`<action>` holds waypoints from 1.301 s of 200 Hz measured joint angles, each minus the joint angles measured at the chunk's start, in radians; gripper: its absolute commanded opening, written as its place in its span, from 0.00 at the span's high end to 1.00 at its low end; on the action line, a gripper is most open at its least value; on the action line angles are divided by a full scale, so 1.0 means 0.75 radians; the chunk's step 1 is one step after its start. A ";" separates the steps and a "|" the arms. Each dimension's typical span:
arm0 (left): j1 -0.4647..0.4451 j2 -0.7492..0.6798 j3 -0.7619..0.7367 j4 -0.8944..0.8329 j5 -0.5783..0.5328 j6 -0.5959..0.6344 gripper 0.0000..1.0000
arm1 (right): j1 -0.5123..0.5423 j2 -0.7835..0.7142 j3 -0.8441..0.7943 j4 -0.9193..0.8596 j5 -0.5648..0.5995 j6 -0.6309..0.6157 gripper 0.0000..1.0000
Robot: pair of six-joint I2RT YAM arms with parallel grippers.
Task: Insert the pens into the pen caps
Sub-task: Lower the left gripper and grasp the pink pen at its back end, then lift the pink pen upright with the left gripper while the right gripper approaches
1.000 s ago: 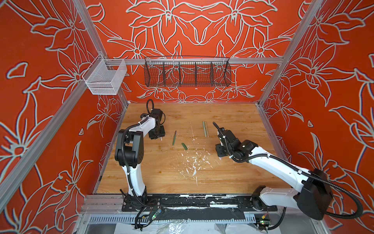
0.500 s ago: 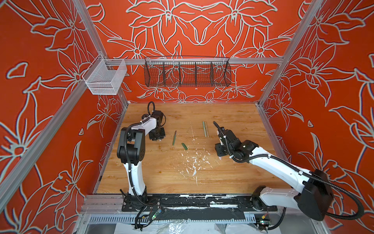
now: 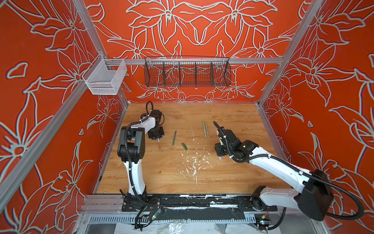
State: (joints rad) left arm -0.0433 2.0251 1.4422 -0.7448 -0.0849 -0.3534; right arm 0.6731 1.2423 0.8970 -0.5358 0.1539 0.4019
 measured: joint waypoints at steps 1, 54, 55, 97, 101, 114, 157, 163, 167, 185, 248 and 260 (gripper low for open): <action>0.001 0.000 0.000 0.000 -0.001 0.002 0.78 | 0.000 0.000 0.000 -0.001 0.000 0.000 0.49; 0.005 0.001 0.000 0.004 0.001 0.024 0.91 | 0.000 -0.008 0.000 0.002 -0.012 0.003 0.50; 0.005 0.001 0.000 0.003 0.001 0.025 0.91 | 0.000 -0.008 0.001 0.002 -0.012 0.003 0.50; 0.004 -0.001 0.000 0.004 -0.001 0.033 0.93 | 0.000 -0.034 0.002 0.002 -0.027 0.006 0.49; 0.004 -0.001 -0.001 0.004 -0.002 0.034 0.93 | 0.000 -0.039 0.002 0.002 -0.028 0.007 0.49; -0.002 -0.004 -0.003 0.005 -0.005 0.041 0.94 | 0.000 -0.050 0.002 0.002 -0.031 0.009 0.50; -0.035 -0.083 -0.038 0.038 -0.005 0.056 0.97 | 0.000 -0.053 0.022 -0.003 -0.032 0.011 0.50; -0.043 -0.102 -0.045 0.044 -0.004 0.057 0.97 | 0.000 -0.053 0.027 -0.001 -0.032 0.013 0.50; -0.049 -0.115 -0.049 0.048 -0.004 0.058 0.97 | 0.000 -0.054 0.028 0.000 -0.032 0.014 0.49; -0.083 -0.169 -0.071 0.077 -0.003 0.068 0.97 | 0.000 -0.054 0.028 0.003 -0.033 0.019 0.50; -0.186 -0.247 -0.131 0.162 0.036 0.100 0.99 | 0.000 -0.054 0.028 0.005 -0.043 0.028 0.49; -0.209 -0.266 -0.148 0.179 0.052 0.108 1.00 | 0.000 -0.053 0.028 0.010 -0.044 0.030 0.49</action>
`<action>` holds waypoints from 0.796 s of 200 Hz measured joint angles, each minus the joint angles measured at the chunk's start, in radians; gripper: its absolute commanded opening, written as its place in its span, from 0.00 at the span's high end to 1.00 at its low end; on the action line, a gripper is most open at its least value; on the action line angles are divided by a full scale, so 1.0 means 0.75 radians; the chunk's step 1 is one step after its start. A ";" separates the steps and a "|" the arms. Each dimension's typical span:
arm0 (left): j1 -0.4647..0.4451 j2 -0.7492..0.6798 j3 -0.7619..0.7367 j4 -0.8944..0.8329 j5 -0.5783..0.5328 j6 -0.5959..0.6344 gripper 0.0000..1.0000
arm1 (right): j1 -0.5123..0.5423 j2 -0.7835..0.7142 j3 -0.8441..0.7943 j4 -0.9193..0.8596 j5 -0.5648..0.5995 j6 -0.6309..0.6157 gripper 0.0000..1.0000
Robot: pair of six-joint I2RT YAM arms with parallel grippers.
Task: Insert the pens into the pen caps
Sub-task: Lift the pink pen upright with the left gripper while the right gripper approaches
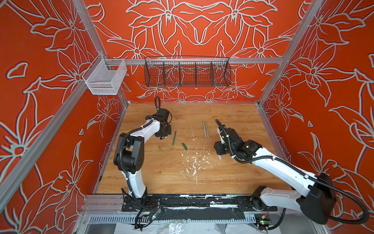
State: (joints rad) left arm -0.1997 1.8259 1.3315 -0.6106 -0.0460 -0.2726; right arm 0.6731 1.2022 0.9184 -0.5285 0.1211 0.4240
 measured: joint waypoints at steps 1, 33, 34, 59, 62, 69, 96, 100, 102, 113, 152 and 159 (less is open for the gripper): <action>-0.003 -0.003 -0.003 0.003 0.005 0.001 1.00 | 0.000 0.000 0.000 0.001 0.000 0.001 0.49; -0.084 -0.048 -0.033 0.036 0.065 0.026 1.00 | -0.009 0.017 0.000 0.041 -0.029 0.015 0.49; -0.085 -0.049 -0.033 0.036 0.065 0.026 1.00 | -0.009 0.018 0.000 0.041 -0.030 0.015 0.49; -0.151 -0.052 -0.033 0.052 0.103 0.038 1.00 | -0.016 0.071 0.004 0.083 -0.075 0.045 0.49; -0.158 -0.052 -0.033 0.053 0.108 0.040 1.00 | -0.017 0.079 0.006 0.089 -0.080 0.049 0.49; -0.175 -0.052 -0.033 0.055 0.123 0.040 1.00 | -0.018 0.098 0.011 0.101 -0.094 0.060 0.48; -0.233 -0.063 -0.044 0.081 0.160 0.045 1.00 | -0.030 0.165 0.044 0.157 -0.149 0.109 0.45; -0.240 -0.068 -0.050 0.086 0.164 0.046 1.00 | -0.032 0.172 0.048 0.169 -0.157 0.113 0.44; -0.244 -0.073 -0.053 0.089 0.167 0.046 1.00 | -0.032 0.176 0.050 0.177 -0.162 0.121 0.44; -0.264 -0.097 -0.070 0.099 0.185 0.050 1.00 | -0.036 0.195 0.060 0.215 -0.186 0.144 0.42; -0.327 -0.211 -0.137 0.174 0.261 0.061 1.00 | -0.057 0.265 0.066 0.423 -0.334 0.274 0.38; -0.333 -0.230 -0.147 0.187 0.275 0.061 1.00 | -0.060 0.283 0.066 0.470 -0.365 0.300 0.38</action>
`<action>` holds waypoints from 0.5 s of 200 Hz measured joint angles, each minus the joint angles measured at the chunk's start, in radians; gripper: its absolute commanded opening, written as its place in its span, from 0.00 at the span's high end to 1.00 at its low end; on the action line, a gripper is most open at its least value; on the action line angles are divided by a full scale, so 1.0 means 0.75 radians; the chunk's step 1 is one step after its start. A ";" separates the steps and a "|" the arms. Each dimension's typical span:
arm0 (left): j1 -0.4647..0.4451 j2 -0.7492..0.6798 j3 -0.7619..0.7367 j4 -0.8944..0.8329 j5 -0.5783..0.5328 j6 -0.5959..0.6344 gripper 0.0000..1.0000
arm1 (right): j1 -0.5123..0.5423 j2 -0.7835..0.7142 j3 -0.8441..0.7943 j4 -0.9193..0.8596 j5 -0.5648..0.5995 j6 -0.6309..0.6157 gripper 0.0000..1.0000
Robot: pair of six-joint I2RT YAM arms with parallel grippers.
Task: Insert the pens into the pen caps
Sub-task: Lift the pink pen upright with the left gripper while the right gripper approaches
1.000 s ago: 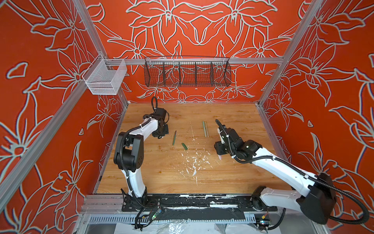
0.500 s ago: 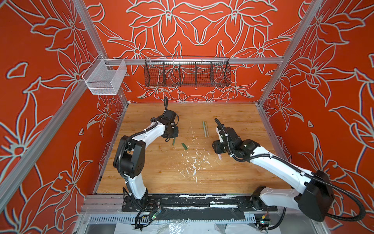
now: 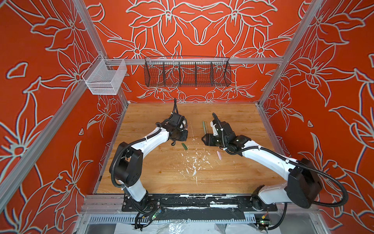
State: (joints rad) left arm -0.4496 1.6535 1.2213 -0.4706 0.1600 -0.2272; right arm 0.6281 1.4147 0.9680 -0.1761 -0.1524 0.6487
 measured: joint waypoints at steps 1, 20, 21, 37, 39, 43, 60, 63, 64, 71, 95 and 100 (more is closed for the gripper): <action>-0.002 -0.004 -0.002 0.003 0.003 0.000 1.00 | 0.000 0.002 0.000 0.004 -0.002 0.002 0.38; -0.016 -0.037 -0.017 0.035 0.038 0.000 1.00 | -0.001 0.062 0.006 0.113 -0.079 0.070 0.39; -0.016 -0.038 -0.017 0.037 0.039 0.000 1.00 | -0.001 0.064 0.007 0.116 -0.080 0.072 0.39; -0.023 -0.048 -0.019 0.055 0.060 0.000 1.00 | -0.005 0.120 0.040 0.168 -0.126 0.110 0.38; -0.024 -0.050 -0.019 0.058 0.062 0.000 1.00 | -0.005 0.125 0.045 0.174 -0.131 0.114 0.39; -0.025 -0.052 -0.021 0.063 0.065 0.000 1.00 | -0.005 0.135 0.053 0.184 -0.136 0.120 0.39; -0.030 -0.058 -0.027 0.073 0.075 0.000 1.00 | -0.007 0.179 0.101 0.213 -0.173 0.139 0.39; -0.030 -0.059 -0.028 0.074 0.078 0.000 1.00 | -0.007 0.186 0.109 0.219 -0.180 0.141 0.39; -0.031 -0.059 -0.028 0.075 0.079 0.000 1.00 | -0.007 0.190 0.114 0.221 -0.185 0.142 0.39; -0.033 -0.060 -0.030 0.078 0.084 0.000 1.00 | -0.007 0.207 0.136 0.231 -0.198 0.150 0.39; -0.043 -0.060 -0.033 0.082 0.092 0.000 1.00 | -0.007 0.239 0.178 0.267 -0.221 0.172 0.42; -0.046 -0.061 -0.033 0.083 0.093 0.000 1.00 | -0.007 0.243 0.183 0.271 -0.224 0.179 0.43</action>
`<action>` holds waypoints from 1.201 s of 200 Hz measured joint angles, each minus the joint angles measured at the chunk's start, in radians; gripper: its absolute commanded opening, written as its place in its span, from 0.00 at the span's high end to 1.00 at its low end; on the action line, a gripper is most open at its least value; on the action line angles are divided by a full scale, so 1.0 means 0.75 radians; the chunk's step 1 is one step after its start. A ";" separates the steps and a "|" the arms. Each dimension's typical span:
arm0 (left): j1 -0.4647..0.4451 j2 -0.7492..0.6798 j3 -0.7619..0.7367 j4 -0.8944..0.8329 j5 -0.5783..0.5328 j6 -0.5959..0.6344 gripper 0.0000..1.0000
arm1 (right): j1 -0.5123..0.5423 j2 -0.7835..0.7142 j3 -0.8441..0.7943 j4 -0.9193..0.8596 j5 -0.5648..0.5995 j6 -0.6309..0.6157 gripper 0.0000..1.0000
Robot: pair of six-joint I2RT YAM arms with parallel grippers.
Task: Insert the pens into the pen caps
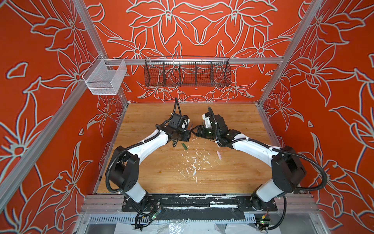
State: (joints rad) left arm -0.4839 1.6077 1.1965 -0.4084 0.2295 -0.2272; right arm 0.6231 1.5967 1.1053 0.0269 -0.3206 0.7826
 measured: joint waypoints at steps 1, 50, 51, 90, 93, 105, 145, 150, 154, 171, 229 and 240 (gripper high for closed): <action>-0.001 0.000 0.000 0.000 0.001 0.001 1.00 | 0.000 0.002 0.001 0.002 -0.001 0.002 0.43; -0.012 -0.037 -0.020 0.010 0.002 0.001 1.00 | -0.001 0.071 0.064 0.012 -0.004 0.046 0.50; -0.012 -0.039 -0.020 0.010 0.002 0.001 1.00 | 0.000 0.071 0.064 0.012 -0.004 0.047 0.51; -0.015 -0.046 -0.022 0.011 0.002 0.002 1.00 | -0.001 0.094 0.086 0.010 -0.004 0.057 0.55; -0.016 -0.046 -0.022 0.011 0.002 0.003 1.00 | -0.001 0.094 0.086 0.010 -0.004 0.057 0.55; -0.020 -0.046 -0.022 0.012 0.003 0.005 1.00 | -0.001 0.096 0.091 0.010 -0.004 0.057 0.57; -0.028 -0.049 -0.023 0.014 0.006 0.005 1.00 | -0.001 0.149 0.129 0.011 -0.015 0.058 0.61; -0.028 -0.050 -0.023 0.014 0.006 0.005 1.00 | -0.001 0.153 0.129 0.011 -0.017 0.059 0.62; -0.028 -0.052 -0.023 0.014 0.006 0.005 1.00 | -0.002 0.157 0.130 0.010 -0.019 0.061 0.63; -0.029 -0.061 -0.025 0.015 0.006 0.006 1.00 | -0.002 0.169 0.131 0.010 -0.034 0.065 0.70; -0.031 -0.064 -0.026 0.027 0.006 0.008 0.84 | -0.003 0.172 0.128 0.018 -0.058 0.085 0.95; -0.031 -0.064 -0.028 0.032 0.010 0.006 0.73 | -0.003 0.172 0.122 0.031 -0.063 0.087 0.96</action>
State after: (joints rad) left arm -0.5068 1.5600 1.1751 -0.3843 0.2371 -0.2226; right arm 0.6212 1.7256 1.1969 0.0498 -0.3676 0.8478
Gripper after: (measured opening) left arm 0.184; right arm 0.145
